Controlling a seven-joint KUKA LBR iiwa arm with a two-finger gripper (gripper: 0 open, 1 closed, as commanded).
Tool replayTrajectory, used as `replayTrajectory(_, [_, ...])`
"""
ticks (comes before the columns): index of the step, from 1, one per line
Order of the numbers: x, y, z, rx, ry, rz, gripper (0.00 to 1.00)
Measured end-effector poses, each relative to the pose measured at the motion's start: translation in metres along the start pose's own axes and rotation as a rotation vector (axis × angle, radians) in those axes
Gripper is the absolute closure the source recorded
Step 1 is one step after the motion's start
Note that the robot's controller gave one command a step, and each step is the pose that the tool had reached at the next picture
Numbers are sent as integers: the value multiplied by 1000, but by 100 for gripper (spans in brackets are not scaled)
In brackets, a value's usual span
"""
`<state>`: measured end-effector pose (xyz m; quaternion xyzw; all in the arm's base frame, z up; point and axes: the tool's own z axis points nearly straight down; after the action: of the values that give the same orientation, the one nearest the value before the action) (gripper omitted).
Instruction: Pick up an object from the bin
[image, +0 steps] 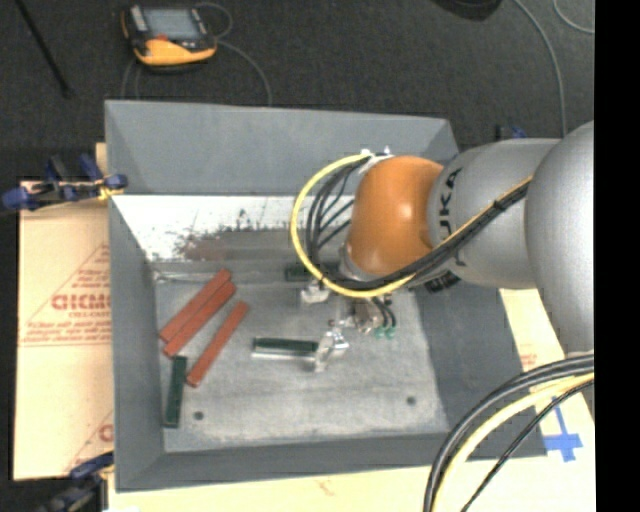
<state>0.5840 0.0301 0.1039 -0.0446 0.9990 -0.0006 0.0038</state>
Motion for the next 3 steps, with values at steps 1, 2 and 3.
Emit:
replayTrajectory(1, [-3,15,4,-3,10,-19,0])
replayTrajectory(2, [1,29,-3,-1,4,210,0])
replayTrajectory(3, [2,33,26,0,4,60,0])
